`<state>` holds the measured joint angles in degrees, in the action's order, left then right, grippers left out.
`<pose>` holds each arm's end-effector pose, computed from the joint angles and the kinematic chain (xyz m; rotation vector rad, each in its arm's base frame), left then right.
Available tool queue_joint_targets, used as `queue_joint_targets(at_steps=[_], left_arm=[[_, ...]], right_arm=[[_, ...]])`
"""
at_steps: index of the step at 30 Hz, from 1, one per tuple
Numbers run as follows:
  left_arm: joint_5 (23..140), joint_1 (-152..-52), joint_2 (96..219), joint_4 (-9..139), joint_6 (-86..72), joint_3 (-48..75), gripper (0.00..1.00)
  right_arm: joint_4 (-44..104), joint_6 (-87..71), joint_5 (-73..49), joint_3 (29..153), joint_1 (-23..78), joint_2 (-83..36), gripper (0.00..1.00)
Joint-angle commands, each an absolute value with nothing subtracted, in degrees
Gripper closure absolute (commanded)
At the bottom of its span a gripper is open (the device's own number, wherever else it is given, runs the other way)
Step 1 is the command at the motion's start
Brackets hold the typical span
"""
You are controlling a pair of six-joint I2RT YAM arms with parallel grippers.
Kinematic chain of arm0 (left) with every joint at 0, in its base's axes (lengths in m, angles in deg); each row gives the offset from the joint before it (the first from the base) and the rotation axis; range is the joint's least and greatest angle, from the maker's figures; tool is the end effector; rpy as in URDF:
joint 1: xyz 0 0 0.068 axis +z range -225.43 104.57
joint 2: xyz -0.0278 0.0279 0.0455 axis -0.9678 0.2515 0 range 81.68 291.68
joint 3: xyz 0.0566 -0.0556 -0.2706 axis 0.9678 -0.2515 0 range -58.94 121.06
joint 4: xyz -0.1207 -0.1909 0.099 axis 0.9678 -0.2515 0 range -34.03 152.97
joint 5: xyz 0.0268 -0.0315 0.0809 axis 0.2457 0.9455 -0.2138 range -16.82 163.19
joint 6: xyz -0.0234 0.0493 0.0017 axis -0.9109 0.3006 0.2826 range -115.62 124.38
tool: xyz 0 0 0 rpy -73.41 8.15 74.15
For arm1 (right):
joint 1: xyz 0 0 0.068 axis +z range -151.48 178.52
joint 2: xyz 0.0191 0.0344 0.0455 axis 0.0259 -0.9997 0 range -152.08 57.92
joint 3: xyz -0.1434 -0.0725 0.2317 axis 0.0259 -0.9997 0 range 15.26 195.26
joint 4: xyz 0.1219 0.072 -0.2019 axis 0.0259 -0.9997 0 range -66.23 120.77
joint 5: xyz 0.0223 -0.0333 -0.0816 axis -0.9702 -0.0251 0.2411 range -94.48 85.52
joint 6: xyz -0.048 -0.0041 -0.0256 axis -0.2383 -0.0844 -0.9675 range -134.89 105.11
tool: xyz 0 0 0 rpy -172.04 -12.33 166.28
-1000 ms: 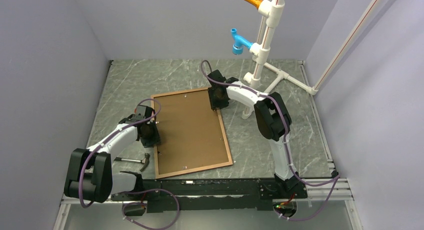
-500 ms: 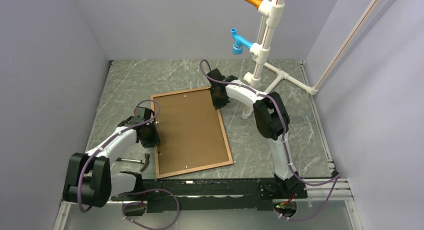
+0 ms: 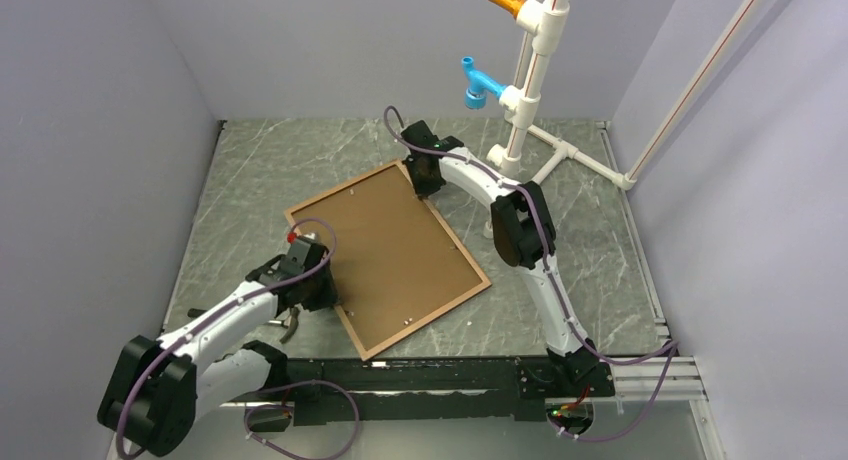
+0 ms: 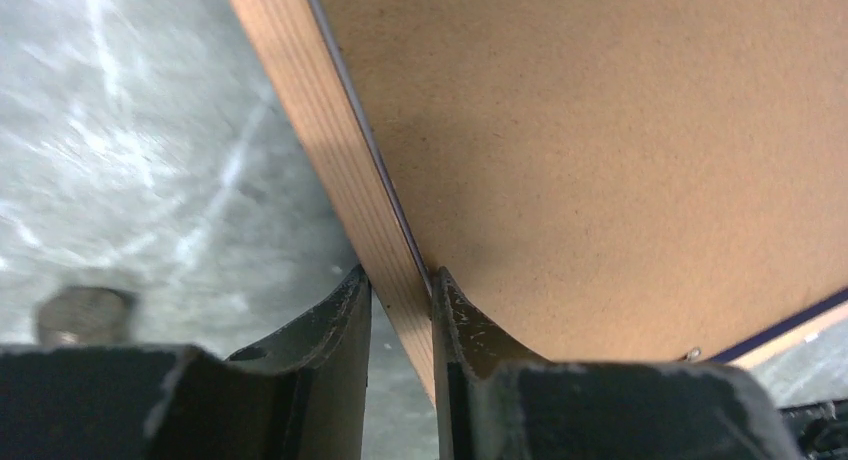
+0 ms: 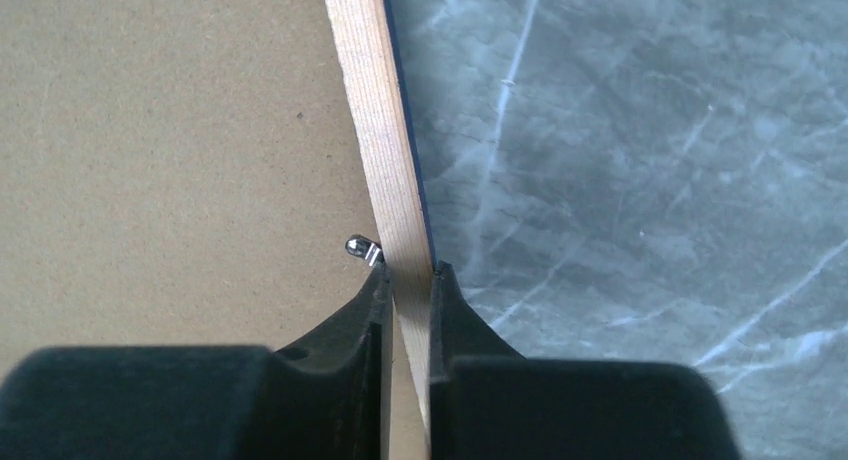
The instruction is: Put the photo into the frame
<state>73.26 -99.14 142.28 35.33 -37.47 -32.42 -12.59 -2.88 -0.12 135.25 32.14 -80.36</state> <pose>0.1479 -0.0649 0.1757 -0.4258 2.6696 -0.3704 0.4285 0.2817 0.1833 -0.4721 2.6096 0.1666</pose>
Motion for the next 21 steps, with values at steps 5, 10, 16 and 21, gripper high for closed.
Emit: queue_joint_targets(at_steps=[5,10,16,21], left_arm=[[74.32,-104.68,134.24,22.7,-45.81,-32.07,0.4],[66.88,-104.7,135.23,15.01,-44.71,-25.94,0.16],[64.14,-104.52,141.73,14.2,-42.53,-18.94,0.14],[64.49,-103.33,146.73,15.45,-40.9,-12.64,0.14]], right_arm=[[-10.12,1.18,0.26,135.7,36.15,-79.08,0.37],[-11.97,1.74,5.12,133.79,36.15,-73.9,0.12],[-13.09,4.45,2.68,125.16,36.29,-64.3,0.06],[-10.59,8.49,-3.48,108.11,37.55,-51.73,0.05]])
